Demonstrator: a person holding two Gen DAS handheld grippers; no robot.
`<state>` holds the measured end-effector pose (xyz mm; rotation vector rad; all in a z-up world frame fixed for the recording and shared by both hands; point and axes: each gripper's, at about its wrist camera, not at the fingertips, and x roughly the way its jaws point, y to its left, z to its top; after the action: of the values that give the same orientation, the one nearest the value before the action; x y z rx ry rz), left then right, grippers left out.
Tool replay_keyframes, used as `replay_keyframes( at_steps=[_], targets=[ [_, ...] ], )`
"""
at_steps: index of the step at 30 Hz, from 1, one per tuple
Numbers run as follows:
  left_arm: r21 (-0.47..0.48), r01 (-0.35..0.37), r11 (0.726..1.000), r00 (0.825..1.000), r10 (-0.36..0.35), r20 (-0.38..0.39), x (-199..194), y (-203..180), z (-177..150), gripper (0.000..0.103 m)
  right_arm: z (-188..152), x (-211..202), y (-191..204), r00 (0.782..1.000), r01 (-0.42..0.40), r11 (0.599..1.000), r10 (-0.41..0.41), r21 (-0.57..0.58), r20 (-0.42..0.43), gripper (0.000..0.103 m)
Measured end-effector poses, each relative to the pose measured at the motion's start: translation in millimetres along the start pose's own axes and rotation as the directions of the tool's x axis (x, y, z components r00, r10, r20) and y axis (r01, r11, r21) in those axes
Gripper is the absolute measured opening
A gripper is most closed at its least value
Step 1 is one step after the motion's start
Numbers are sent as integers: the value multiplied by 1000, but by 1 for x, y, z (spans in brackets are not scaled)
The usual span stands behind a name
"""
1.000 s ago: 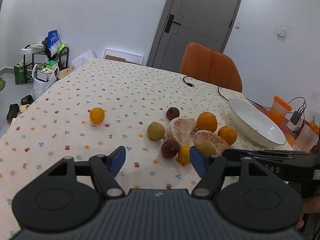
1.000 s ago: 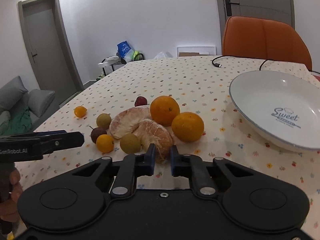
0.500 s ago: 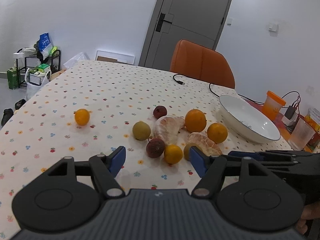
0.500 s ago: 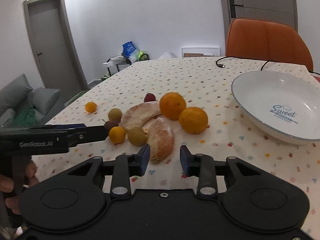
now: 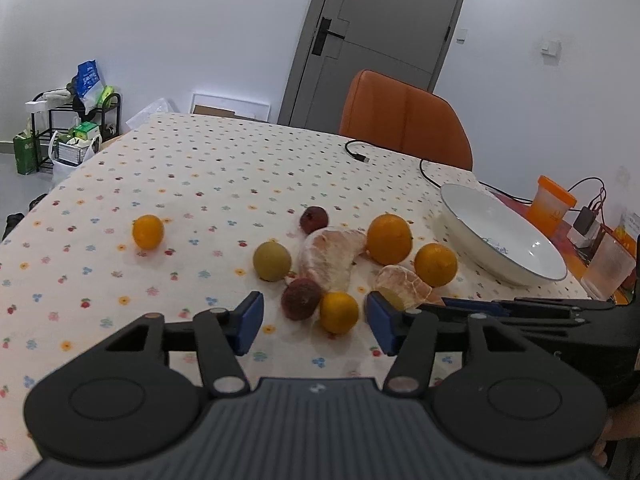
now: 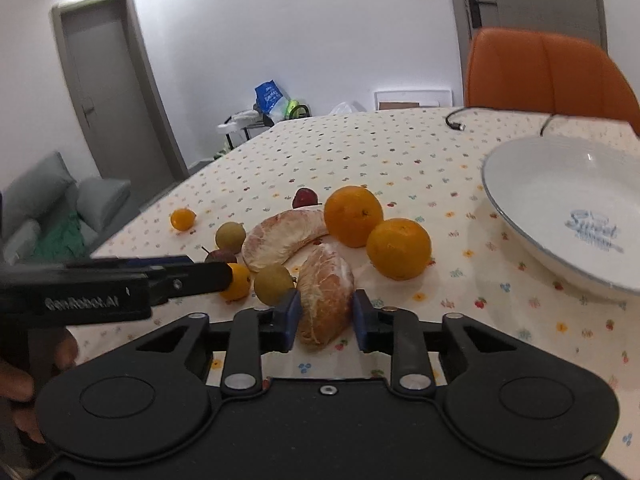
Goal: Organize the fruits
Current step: 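Lift the pomelo segment with the right tool while the left tool grasps a kumquat, then carry the pomelo segment and kumquat into the white bowl and open both tools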
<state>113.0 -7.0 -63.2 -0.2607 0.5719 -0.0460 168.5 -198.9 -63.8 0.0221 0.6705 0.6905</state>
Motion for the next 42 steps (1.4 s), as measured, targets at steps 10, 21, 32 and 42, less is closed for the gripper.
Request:
replay_keyframes(
  at_steps=[10,21,32,42],
  targets=[
    [5,-24,1000,1000,24,-19,11,-5,-1,41,-10,-18,2,999,39,999,-39,3,5,23],
    [11,-18,1000,1000,18,-21,9,-6,-2,36,-12,-27,4,998,63,998,-63,-9,6,32],
    [-25,-1,1000,1000,1,-20,-3,7,-4,20,-6,-7,15,993,116,990,-116,-76,-3,50],
    [-43,16,999,1000,-16,-6,-14,17,-6,20,-5,-5,19,994,105,991,-107,-77,-17,32]
  ],
)
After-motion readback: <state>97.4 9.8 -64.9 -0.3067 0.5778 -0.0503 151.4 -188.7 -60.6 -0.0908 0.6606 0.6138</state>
